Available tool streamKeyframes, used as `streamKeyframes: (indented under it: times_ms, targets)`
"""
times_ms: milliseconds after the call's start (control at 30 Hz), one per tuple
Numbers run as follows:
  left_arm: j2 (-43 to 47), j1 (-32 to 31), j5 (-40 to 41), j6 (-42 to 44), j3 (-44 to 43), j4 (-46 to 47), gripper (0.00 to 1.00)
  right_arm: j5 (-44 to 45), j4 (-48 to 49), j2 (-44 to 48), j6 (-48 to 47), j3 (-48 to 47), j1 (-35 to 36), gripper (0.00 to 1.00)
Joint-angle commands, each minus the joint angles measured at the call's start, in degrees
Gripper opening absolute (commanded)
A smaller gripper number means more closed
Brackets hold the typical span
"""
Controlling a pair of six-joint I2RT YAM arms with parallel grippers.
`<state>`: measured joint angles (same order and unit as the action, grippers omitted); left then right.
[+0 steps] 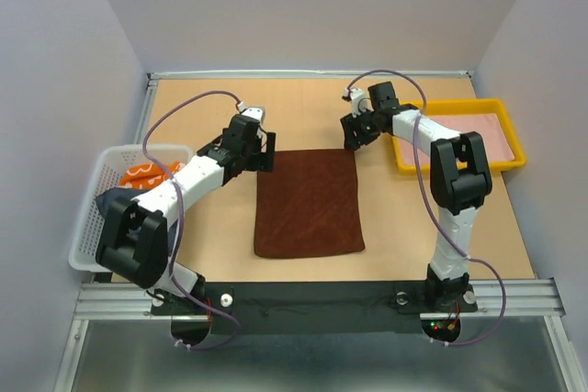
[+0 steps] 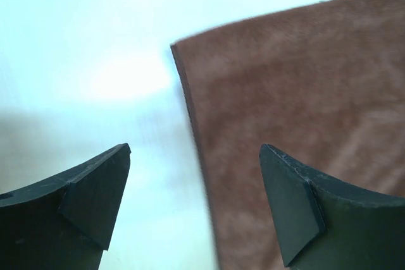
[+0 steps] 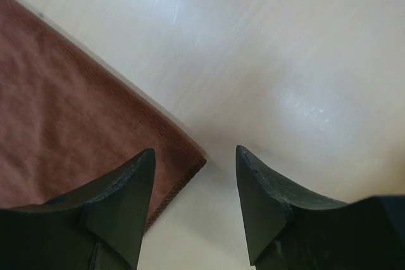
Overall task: Fold and stack the towels
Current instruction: Fold the towel
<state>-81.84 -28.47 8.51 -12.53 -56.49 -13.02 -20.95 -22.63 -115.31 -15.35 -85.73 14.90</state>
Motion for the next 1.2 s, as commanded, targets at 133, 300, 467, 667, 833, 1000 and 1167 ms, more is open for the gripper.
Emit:
streamKeyframes:
  times_ms: [133, 300, 467, 667, 833, 1000, 1167]
  targets:
    - [-5.1, 3.3, -8.2, 15.7, -8.0, 4.8, 0.95, -4.8, -7.2, -5.1, -7.2, -5.8, -0.5, 0.57]
    - [-10.2, 5.3, -15.1, 19.3, -11.4, 5.5, 0.93, -4.1, -7.8, -6.9, -8.2, -5.8, -0.5, 0.53]
    - [-14.3, 7.1, -18.3, 21.3, -13.5, 5.7, 0.93, -5.5, -8.7, -7.8, -9.4, -5.1, -0.6, 0.42]
    - [-19.2, 8.2, -16.6, 23.4, -15.4, 5.4, 0.93, -5.2, -9.6, -8.2, -10.7, -4.7, -0.6, 0.26]
    - [-23.7, 8.3, -17.9, 24.3, -17.2, 5.0, 0.87, -4.3, -10.1, -8.8, -10.9, -5.0, -0.6, 0.06]
    - [-27.2, 8.6, -18.0, 24.4, -19.4, 3.9, 0.75, -3.7, -10.2, -9.3, -11.4, -4.7, -0.6, 0.01]
    - [-28.1, 9.8, -19.4, 24.2, -19.8, 4.5, 0.69, -3.0, -10.1, -9.8, -11.7, -4.7, -0.6, 0.01]
